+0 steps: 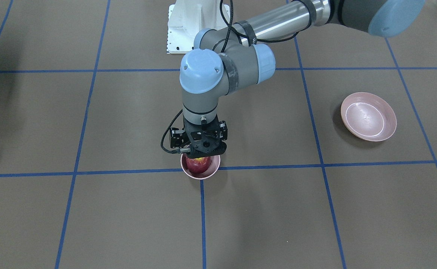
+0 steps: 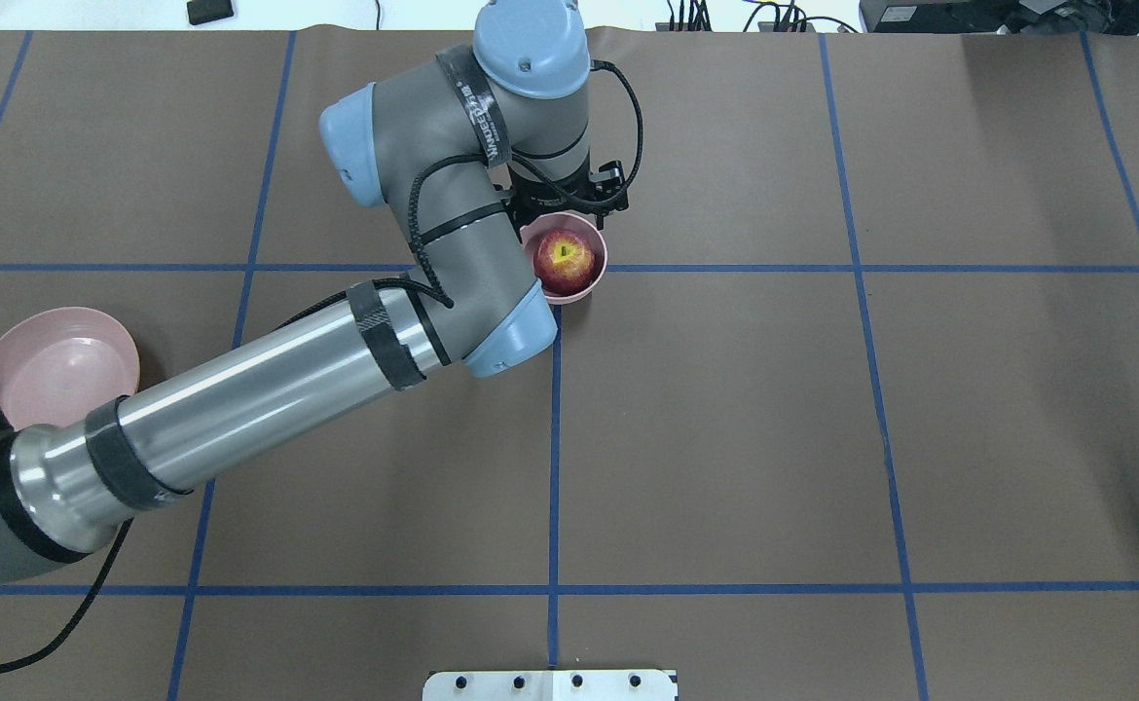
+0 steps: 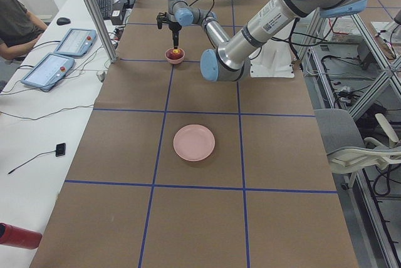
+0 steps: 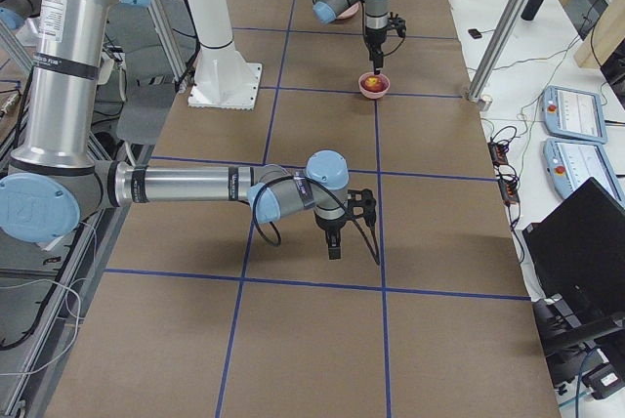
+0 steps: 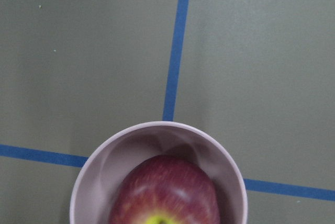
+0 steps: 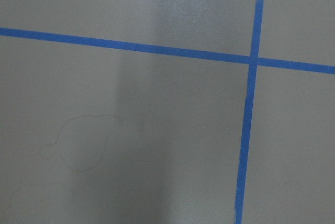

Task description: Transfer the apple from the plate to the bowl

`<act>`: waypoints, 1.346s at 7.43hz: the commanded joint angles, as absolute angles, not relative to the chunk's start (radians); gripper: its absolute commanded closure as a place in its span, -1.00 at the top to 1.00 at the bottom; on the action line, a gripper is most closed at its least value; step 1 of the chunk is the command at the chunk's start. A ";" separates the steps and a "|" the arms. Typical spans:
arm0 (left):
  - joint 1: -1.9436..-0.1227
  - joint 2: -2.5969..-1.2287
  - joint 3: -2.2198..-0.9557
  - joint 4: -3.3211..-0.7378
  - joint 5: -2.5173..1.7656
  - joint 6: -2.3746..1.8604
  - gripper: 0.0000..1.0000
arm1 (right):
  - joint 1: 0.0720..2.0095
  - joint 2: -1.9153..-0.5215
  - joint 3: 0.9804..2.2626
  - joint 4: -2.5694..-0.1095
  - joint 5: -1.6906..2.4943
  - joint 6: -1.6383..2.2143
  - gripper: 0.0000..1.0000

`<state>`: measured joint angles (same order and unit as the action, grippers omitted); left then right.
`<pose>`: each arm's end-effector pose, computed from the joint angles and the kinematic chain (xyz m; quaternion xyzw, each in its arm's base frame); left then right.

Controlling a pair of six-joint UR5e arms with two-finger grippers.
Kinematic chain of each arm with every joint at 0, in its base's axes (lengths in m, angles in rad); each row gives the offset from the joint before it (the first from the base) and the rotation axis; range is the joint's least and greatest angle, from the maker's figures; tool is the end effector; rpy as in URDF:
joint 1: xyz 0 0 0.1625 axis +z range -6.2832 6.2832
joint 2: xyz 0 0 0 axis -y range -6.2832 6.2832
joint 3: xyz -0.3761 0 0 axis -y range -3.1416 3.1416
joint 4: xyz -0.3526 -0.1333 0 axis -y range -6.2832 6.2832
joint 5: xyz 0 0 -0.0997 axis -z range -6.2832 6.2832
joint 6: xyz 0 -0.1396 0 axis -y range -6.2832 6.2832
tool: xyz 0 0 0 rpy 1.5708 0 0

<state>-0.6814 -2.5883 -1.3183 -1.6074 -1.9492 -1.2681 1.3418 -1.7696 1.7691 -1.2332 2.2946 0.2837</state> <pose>0.5209 -0.5276 0.1345 0.0284 0.4195 -0.0981 0.9020 -0.0526 -0.4057 0.5971 0.0633 -0.3774 -0.0342 0.9233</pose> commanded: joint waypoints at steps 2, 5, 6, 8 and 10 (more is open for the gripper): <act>-0.812 -2.283 -1.719 -1.436 -2.043 -1.009 0.94 | 1.341 -1.764 1.759 -1.227 2.295 0.285 1.00; -1.057 -1.885 -1.934 -1.459 -2.205 -0.598 0.94 | 1.341 -1.712 1.744 -1.236 2.316 0.291 1.00; -1.151 -1.746 -1.977 -1.463 -2.247 -0.418 0.95 | 1.342 -1.710 1.744 -1.235 2.318 0.290 1.00; -1.270 -1.555 -1.983 -1.503 -2.252 -0.218 0.95 | 1.389 -1.715 1.737 -1.229 2.403 0.273 1.00; -1.301 -1.477 -1.964 -1.537 -2.250 -0.193 0.96 | 1.431 -1.712 1.747 -1.224 2.416 0.281 1.00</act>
